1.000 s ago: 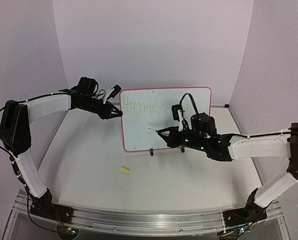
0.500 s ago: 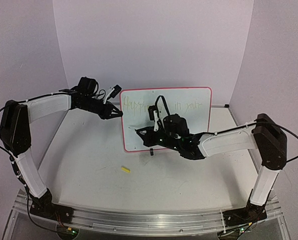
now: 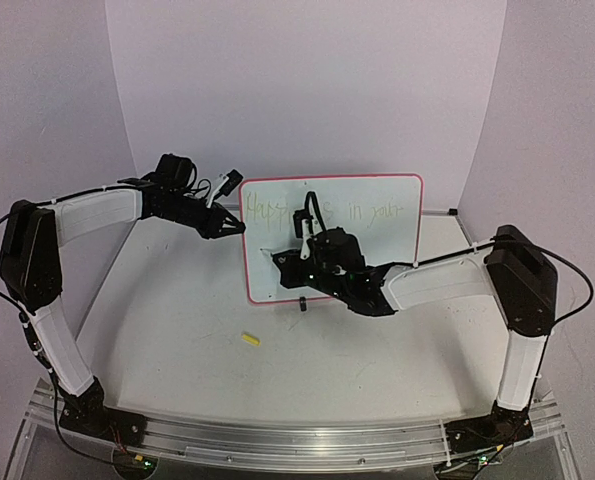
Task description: Write a sentence on the whiteboard
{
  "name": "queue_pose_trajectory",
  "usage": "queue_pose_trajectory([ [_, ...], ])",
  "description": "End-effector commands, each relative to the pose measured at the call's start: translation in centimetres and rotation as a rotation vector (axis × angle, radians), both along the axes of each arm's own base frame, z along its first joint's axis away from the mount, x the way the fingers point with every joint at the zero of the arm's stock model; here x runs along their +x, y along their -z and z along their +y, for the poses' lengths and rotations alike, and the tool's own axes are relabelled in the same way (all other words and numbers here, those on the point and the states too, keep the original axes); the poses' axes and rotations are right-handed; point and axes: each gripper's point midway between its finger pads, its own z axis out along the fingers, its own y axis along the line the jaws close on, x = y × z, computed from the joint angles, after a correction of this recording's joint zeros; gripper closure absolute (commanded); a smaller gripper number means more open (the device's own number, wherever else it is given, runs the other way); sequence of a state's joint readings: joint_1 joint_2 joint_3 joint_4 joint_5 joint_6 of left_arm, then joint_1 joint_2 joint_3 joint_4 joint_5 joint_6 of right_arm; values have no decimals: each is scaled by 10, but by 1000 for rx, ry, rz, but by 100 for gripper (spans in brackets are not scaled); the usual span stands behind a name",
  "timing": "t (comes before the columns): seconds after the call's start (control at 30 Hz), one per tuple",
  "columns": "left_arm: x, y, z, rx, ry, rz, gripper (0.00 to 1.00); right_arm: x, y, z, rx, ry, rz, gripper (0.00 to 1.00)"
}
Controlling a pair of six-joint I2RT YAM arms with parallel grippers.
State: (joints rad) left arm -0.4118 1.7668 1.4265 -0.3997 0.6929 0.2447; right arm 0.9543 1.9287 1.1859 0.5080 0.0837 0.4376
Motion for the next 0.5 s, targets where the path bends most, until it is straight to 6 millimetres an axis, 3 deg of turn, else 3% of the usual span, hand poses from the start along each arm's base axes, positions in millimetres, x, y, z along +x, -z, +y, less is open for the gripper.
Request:
queue_pose_trajectory([
  [0.0, -6, -21, -4, -13, 28, -74, 100, 10, -5, 8, -12, 20, -23, 100],
  [0.17, -6, -20, -4, -12, 28, -71, 100, 9, 4, 16, -28, -14, -6, 100],
  [0.47, -6, -19, -5, -12, 31, -71, 100, 2, 23, 7, -55, -8, 37, 100],
])
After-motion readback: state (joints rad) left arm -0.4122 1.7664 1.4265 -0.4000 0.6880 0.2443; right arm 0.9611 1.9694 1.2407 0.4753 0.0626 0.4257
